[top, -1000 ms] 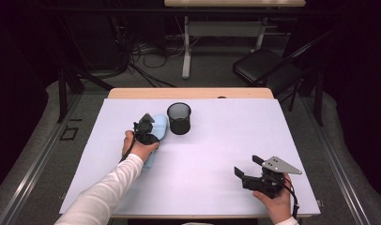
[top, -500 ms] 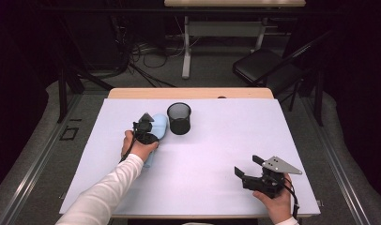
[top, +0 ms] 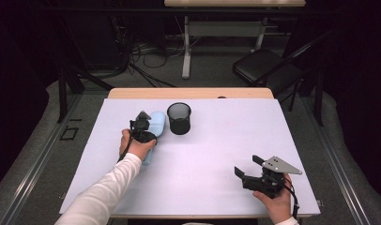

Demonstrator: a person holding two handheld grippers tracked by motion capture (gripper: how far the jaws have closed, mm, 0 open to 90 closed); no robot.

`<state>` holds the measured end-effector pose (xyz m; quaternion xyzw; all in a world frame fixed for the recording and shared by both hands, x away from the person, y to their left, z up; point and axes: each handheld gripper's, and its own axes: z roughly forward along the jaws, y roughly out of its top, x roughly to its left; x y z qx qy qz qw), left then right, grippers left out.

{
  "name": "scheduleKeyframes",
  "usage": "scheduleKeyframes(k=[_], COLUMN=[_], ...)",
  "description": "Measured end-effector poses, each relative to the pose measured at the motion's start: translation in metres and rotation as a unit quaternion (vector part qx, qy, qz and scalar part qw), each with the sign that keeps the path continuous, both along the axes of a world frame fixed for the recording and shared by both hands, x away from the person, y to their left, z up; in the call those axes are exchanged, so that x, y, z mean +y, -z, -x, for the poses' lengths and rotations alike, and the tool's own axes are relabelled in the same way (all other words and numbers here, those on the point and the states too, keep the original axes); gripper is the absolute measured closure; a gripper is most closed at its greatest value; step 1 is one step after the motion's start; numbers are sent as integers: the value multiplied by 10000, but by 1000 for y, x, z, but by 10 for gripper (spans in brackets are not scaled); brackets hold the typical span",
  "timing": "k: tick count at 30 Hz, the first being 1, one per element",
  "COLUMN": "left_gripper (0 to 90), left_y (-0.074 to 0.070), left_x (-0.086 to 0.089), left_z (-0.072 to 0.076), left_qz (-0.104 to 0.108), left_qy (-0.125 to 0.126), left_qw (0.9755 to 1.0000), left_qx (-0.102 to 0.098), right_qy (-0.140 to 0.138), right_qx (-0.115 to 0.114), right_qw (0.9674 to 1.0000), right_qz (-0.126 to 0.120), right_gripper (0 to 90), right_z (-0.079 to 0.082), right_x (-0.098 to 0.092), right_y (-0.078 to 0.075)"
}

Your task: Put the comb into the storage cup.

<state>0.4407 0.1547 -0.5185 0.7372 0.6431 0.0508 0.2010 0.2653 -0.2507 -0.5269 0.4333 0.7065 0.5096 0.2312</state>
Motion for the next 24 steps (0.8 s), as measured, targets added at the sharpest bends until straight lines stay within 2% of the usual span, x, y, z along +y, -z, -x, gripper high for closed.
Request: scheduleKeyframes(k=[10, 15, 24], left_gripper=[697, 697, 697], left_y=[-4, -4, -8], left_x=[5, 9, 17], left_z=[0, -2, -4], left_qz=[68, 74, 186], left_qy=[25, 41, -16], left_qw=[9997, 9997, 9992], left_qx=[-218, -220, -362], right_qy=[2, -2, 0], right_qx=[-10, -10, 23], right_qw=[10000, 10000, 10000], right_qz=[-5, -6, 11], right_gripper=[142, 142, 142], right_z=[0, 0, 0], right_x=[0, 1, 1], right_y=[1, 1, 1])
